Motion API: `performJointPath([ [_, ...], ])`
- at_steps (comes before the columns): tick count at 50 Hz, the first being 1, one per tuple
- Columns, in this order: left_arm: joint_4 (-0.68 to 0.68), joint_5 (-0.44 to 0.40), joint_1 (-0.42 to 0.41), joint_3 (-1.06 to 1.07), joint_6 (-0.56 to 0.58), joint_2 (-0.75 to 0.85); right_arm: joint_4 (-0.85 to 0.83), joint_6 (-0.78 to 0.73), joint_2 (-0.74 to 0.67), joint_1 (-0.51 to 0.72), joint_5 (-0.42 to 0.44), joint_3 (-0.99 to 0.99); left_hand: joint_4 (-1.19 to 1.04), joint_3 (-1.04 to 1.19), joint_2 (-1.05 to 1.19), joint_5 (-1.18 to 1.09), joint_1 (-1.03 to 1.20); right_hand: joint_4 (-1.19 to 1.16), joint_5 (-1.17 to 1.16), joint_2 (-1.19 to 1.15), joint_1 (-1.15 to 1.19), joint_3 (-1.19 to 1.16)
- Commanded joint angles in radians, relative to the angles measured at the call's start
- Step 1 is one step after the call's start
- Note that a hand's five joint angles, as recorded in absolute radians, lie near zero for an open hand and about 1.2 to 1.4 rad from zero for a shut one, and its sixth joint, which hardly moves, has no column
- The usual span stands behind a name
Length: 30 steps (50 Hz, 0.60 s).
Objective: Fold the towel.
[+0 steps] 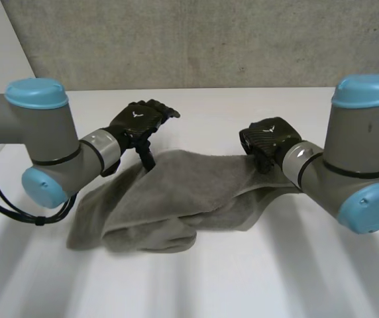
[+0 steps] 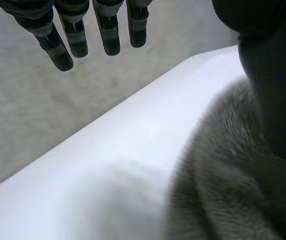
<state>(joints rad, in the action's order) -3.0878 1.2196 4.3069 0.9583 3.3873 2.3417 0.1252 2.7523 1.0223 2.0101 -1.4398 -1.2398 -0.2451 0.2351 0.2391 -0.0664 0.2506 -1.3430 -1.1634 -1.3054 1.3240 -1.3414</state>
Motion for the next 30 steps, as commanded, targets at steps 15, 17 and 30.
performJointPath([
  [15, 0.009, 0.078, 0.047, 0.488, -0.037, -0.456, -0.205, -0.005, 0.033, -0.036, -0.126, -0.130, -0.030, 0.040, 0.036, -0.034, 0.025, -0.053, -0.058, -0.091, 0.072, -0.055],
  [17, 0.009, 0.066, 0.050, 0.616, -0.037, -0.507, -0.211, -0.006, 0.022, -0.041, -0.126, -0.139, -0.158, 0.169, 0.165, -0.163, 0.153, -0.053, -0.058, -0.091, 0.072, -0.055],
  [30, -0.118, 0.054, 0.120, 0.761, -0.176, -0.444, -0.211, -0.005, 0.018, -0.044, -0.096, -0.156, -0.006, 0.017, 0.013, -0.011, 0.001, -0.053, -0.058, -0.091, 0.072, -0.055],
])
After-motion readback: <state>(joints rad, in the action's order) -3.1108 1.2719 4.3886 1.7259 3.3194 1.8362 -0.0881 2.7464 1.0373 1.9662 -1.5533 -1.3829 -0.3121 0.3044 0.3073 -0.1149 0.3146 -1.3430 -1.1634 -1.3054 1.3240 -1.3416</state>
